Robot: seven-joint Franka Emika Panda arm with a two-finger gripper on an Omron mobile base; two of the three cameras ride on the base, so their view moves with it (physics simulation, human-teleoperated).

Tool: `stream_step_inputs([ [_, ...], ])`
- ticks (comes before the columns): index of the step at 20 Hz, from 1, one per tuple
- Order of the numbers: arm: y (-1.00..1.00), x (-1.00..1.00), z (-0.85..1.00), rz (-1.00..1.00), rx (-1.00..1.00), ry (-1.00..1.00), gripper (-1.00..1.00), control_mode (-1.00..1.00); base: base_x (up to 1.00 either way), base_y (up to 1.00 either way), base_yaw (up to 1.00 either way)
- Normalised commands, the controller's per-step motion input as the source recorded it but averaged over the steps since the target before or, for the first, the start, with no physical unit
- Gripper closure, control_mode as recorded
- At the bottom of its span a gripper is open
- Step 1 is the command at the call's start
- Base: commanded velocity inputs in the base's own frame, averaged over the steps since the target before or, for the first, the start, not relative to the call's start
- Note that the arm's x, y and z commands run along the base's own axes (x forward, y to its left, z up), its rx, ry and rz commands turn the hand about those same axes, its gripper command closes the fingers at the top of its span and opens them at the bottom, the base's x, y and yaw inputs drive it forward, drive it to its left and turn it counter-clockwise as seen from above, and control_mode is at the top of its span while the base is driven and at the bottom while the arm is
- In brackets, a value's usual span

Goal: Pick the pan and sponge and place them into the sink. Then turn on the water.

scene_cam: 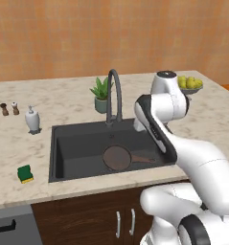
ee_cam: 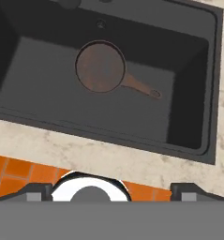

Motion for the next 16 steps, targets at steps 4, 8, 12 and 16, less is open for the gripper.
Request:
stream_step_inputs([
  [4,0.98,-0.64,0.39,-0.05,0.0,0.0,-1.0,-1.0,0.0,0.0,0.0],
  [8,0.94,-0.36,0.15,0.0,0.0,0.0,-1.0,-1.0,0.0,0.0,0.0],
  [12,1.0,-0.13,0.0,0.0,0.0,0.0,-1.0,-1.0,0.0,0.0,0.0],
  [16,0.97,-0.01,0.0,0.0,0.0,0.0,-1.0,-1.0,0.0,0.0,0.0],
])
